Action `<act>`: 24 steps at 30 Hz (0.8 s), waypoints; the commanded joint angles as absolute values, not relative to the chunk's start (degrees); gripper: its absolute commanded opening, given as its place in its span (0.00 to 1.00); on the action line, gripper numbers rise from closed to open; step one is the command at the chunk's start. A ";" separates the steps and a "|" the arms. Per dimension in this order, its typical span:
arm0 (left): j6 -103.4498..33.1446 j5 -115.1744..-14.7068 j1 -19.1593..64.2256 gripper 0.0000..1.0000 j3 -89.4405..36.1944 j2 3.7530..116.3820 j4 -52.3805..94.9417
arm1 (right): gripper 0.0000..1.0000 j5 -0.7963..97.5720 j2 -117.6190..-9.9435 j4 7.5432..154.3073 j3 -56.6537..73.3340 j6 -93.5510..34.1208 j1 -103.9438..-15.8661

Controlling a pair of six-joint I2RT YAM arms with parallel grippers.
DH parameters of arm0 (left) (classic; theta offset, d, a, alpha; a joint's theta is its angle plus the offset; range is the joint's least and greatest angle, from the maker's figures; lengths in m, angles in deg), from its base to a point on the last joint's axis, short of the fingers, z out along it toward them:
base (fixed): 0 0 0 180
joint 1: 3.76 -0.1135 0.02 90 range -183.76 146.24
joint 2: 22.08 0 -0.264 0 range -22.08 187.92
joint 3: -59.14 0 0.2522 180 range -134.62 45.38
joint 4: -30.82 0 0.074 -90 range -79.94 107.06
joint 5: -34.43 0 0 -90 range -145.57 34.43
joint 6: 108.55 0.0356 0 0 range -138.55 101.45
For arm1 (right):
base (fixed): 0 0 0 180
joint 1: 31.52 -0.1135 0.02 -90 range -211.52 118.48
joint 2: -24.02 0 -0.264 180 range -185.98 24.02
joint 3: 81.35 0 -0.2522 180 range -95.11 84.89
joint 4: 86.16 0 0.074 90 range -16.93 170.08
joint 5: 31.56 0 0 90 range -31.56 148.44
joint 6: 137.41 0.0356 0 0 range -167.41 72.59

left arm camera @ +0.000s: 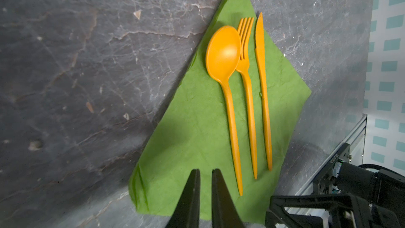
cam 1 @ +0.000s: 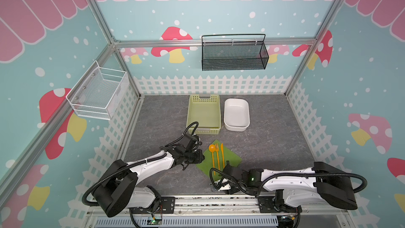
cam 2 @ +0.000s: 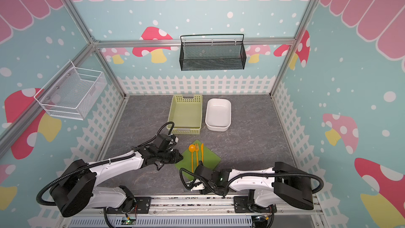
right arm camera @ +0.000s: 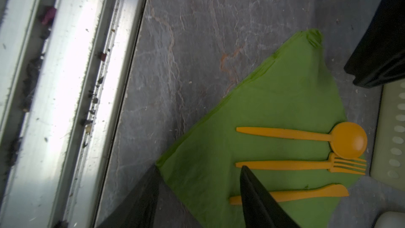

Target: Place the utensils on the paper napkin and roll it up

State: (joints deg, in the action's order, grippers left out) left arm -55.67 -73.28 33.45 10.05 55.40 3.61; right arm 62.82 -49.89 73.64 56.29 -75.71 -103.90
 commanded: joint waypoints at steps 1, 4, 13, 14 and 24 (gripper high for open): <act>-56.49 -74.10 33.70 0.15 10.40 55.54 3.59 | 0.60 64.05 -49.70 75.59 57.36 -77.74 -104.19; -56.50 -74.25 33.69 0.15 10.57 55.15 3.59 | 0.59 63.69 -49.54 75.64 57.38 -77.41 -104.21; -57.07 -74.07 33.68 0.15 10.88 54.53 3.24 | 0.50 58.69 -48.02 74.55 57.37 -76.30 -104.21; -57.16 -73.93 33.68 0.15 11.06 54.31 3.26 | 0.48 58.09 -47.74 74.33 57.42 -76.17 -104.21; -56.79 -74.06 33.70 0.15 10.18 55.70 3.09 | 0.33 57.06 -50.24 73.43 57.37 -75.98 -104.21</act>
